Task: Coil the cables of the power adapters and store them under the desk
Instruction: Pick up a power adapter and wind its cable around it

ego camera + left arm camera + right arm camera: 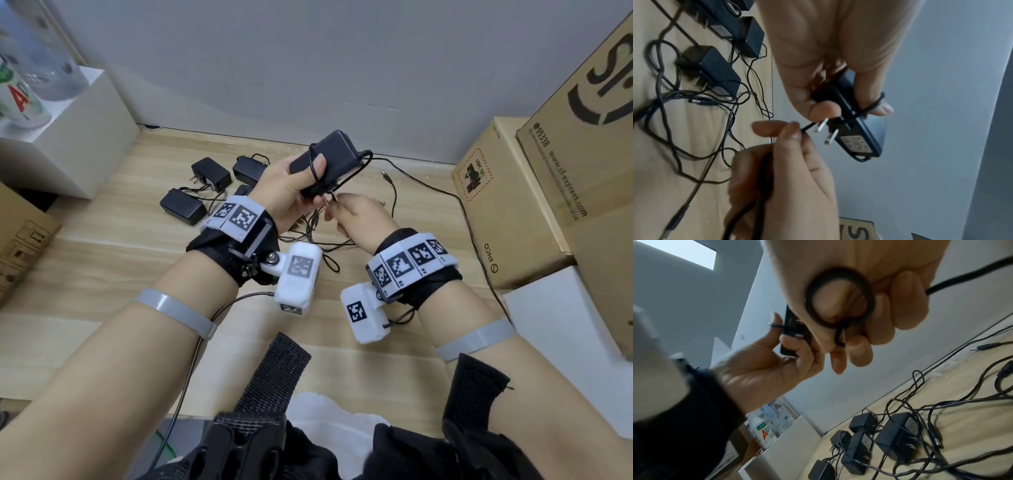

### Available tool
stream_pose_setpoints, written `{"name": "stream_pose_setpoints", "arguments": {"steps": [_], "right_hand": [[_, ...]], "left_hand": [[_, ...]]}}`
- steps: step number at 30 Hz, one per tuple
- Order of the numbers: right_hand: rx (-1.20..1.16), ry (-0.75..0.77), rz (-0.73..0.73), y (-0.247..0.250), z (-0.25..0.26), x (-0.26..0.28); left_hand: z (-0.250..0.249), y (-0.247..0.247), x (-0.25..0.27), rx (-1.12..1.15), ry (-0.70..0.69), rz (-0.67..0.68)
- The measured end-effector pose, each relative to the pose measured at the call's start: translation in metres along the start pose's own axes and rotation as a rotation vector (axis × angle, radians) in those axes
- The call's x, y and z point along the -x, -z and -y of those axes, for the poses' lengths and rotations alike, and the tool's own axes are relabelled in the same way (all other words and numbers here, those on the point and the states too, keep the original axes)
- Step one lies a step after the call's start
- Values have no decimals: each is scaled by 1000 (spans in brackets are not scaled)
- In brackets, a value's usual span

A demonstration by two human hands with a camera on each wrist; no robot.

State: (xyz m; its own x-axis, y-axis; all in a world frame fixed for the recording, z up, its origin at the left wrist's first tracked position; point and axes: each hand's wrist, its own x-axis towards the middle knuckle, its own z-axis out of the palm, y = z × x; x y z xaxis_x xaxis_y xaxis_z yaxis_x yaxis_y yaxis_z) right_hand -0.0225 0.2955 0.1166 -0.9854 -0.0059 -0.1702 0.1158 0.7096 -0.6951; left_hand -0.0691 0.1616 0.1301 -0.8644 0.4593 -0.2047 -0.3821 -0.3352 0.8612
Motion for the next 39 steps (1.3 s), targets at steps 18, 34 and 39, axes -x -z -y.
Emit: {"name": "stream_pose_setpoints", "arguments": {"steps": [18, 34, 39], "right_hand": [[-136, 90, 44, 0, 18, 20], [-345, 353, -337, 39, 34, 7], [-316, 231, -407, 39, 2, -9]], "left_hand": [[10, 12, -8, -286, -93, -199], [22, 37, -9, -1017, -47, 0], [9, 36, 6, -856, 50, 306]]}}
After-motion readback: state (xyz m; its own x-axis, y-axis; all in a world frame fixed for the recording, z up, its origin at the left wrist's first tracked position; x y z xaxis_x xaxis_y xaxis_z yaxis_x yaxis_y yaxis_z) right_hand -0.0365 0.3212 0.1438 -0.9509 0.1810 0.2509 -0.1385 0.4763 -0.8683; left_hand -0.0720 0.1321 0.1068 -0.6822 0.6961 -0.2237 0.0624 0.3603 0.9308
